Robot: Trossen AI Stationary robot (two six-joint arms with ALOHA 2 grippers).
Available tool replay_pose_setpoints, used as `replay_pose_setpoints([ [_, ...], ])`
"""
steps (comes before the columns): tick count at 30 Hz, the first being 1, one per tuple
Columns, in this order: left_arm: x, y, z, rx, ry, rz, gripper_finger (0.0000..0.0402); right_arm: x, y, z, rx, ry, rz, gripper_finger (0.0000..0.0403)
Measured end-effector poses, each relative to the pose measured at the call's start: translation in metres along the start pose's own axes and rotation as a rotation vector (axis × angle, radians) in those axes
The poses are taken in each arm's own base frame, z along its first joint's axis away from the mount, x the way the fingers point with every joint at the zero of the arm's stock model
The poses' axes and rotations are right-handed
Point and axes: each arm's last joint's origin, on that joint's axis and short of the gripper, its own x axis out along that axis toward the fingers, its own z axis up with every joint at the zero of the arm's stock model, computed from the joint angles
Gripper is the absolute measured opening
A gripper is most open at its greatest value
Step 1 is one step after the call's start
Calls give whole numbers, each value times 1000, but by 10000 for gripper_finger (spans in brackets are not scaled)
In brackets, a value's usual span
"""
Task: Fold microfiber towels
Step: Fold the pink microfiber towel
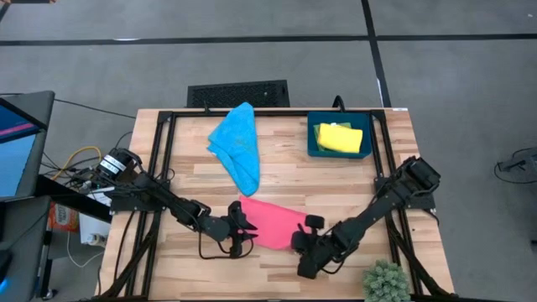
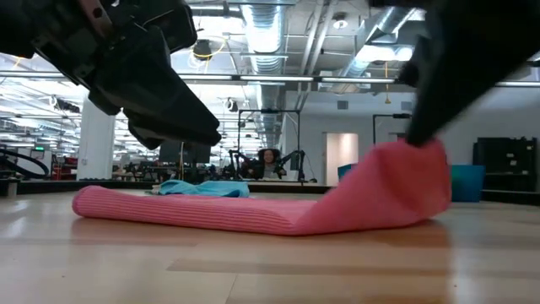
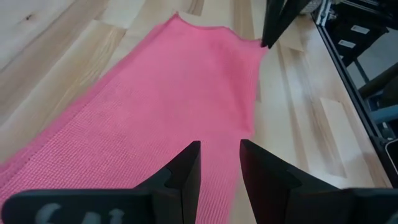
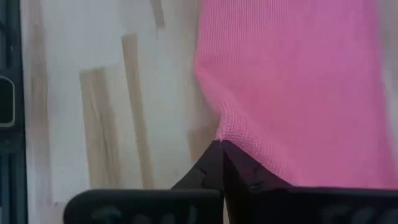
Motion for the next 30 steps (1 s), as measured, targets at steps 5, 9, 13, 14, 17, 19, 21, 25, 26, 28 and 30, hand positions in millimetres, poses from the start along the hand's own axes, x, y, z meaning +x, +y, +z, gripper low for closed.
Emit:
replay_pose_setpoints([
  [5,0,0,-1,1,16,-16,103,0,-10,26,-74,-50,0,8],
  [9,0,0,-2,-4,35,-18,103,4,-18,41,-108,-90,45,12],
  [13,0,1,-3,-15,43,-14,103,11,-23,53,-155,-133,87,15],
  [14,0,1,-3,-21,44,-13,103,11,-24,57,-159,-157,98,14],
  [17,-2,0,-2,-42,49,-25,103,12,-28,65,-176,-199,111,12],
  [19,-2,0,-1,-49,53,-32,103,12,-28,70,-192,-231,143,12],
  [21,-4,0,0,-61,59,-40,102,13,-28,72,-202,-240,163,12],
  [25,-10,0,3,-97,81,-39,102,28,-25,65,-213,-202,182,13],
  [26,-12,0,3,-107,90,-37,103,33,-20,67,-209,-221,205,13],
  [28,-17,1,3,-120,122,-18,102,38,-19,66,-216,-204,207,13],
  [30,-20,0,0,-133,161,-9,102,39,-15,66,-233,-211,212,13],
])
